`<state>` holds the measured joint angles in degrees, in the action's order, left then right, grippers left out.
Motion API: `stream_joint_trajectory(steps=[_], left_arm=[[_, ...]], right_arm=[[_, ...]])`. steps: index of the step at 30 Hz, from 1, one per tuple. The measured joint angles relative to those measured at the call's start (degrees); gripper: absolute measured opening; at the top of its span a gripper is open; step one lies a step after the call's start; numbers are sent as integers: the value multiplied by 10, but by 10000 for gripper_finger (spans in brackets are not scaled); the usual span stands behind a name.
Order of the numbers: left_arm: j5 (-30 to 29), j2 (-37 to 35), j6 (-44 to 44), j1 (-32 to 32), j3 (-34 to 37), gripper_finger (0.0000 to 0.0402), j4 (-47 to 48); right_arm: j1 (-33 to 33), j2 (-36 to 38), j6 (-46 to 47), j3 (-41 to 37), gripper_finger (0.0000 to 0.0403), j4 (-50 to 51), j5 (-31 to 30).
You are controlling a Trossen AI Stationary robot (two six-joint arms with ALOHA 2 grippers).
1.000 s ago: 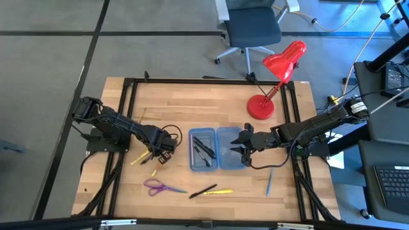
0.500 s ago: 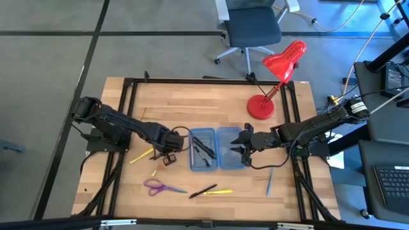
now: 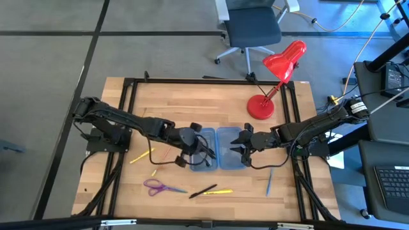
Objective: Pick & place school supplies into a supply box
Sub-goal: Put the black pen into the blue supply box
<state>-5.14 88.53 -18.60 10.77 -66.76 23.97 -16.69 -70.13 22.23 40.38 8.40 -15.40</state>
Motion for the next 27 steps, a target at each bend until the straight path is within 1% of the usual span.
stream_joint_trajectory(steps=[4, 9, 12, 15, 17, 20, 21, 23, 25, 27], left_arm=[[-3, 39, -76, -4, 0, 32, -10], [-14, 99, -159, -4, 1, 32, -48], [-16, 134, -173, -4, 1, 33, -69], [-39, 160, -188, -4, 1, 34, -78], [-55, 174, -196, -4, 1, 34, -73], [-59, 185, -197, -4, 1, 35, -75], [-58, 189, -197, -4, 1, 35, -77], [-58, 196, -198, -4, 1, 35, -74], [-57, 195, -197, -4, 1, 35, -75], [-57, 195, -197, -4, 1, 35, -76]], right_arm=[[0, 0, 16, 0, 133, 2, 0], [0, 0, 30, 0, 133, -6, 0], [0, 0, 32, 0, 133, -12, 0], [0, 0, 32, 0, 133, -14, 0], [0, 0, 27, 0, 133, -19, 0], [0, 0, 16, 0, 133, -40, 1], [0, 0, 19, 0, 133, -47, 7], [0, 0, 40, 0, 133, -49, 40], [0, 0, 67, 0, 133, -48, 83], [0, 0, 106, 0, 133, -41, 139]])
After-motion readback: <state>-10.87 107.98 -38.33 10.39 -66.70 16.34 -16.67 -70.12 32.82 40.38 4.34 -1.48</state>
